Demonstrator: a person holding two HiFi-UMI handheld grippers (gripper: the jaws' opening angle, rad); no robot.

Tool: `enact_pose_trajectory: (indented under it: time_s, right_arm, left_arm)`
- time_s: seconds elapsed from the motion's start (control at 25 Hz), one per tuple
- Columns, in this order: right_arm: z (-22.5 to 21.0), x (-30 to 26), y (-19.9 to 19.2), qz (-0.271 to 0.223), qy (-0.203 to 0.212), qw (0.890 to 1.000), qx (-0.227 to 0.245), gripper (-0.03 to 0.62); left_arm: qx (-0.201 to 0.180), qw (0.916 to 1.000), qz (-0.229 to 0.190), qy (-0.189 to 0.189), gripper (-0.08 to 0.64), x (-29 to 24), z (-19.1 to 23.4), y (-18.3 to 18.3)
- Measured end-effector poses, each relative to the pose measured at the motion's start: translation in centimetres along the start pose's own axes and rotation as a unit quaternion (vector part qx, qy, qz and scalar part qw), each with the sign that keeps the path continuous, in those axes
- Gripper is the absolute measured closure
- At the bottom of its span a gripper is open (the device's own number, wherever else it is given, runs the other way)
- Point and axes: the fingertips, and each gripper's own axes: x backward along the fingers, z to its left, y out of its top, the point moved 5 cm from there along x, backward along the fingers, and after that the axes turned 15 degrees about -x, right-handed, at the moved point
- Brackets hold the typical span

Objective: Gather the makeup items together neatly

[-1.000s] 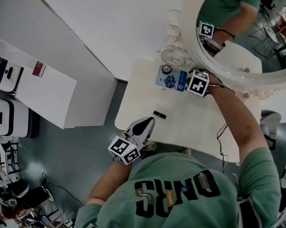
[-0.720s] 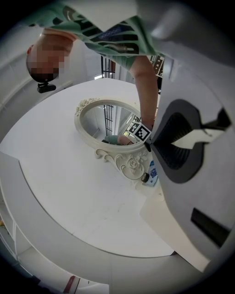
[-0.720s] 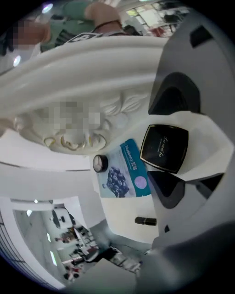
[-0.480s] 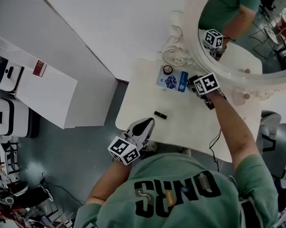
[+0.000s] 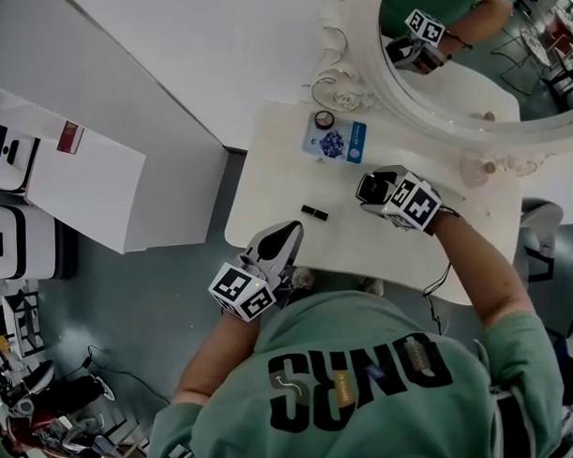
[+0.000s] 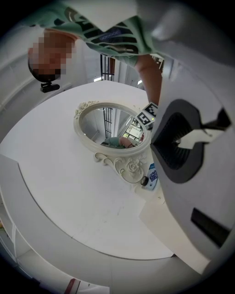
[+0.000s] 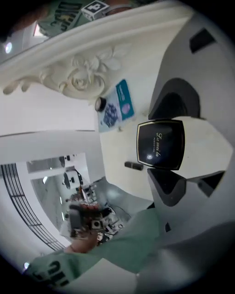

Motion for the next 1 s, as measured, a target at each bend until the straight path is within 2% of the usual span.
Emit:
enact_pose_trajectory:
  time_s: [0.12, 0.2, 0.4, 0.64, 0.84, 1.0]
  right_arm:
    - [2.7, -2.8, -4.4, 0.038, 0.023, 0.999, 0.029, 0.268]
    - [3.3, -4.6, -6.3, 0.049, 0.024, 0.997, 0.047, 0.268]
    - [4.4, -7.9, -8.1, 0.064, 0.027, 0.994, 0.081, 0.268]
    - [4.3, -8.2, -8.5, 0.057, 0.035, 0.994, 0.088, 0.262]
    - [3.3, -4.2, -6.1, -0.012, 0.03, 0.998, 0.048, 0.252]
    - [0.8, 0.0, -1.0, -0.09, 0.015, 0.996, -0.011, 0.252]
  left_arm:
    - [0.004, 1.0, 0.007, -0.002, 0.56, 0.0, -0.4, -0.6]
    - [0.006, 0.9999, 0.013, -0.005, 0.56, 0.0, -0.6, -1.1]
    - [0.004, 0.9996, 0.025, -0.012, 0.56, -0.1, -1.1, -2.0]
    - [0.005, 0.9992, 0.038, -0.014, 0.56, -0.3, -1.4, -2.3]
    - [-0.008, 0.9995, 0.023, -0.019, 0.56, -1.0, -1.6, -1.3]
    - [-0.012, 0.9999, 0.007, -0.007, 0.56, -1.4, -0.9, -0.1]
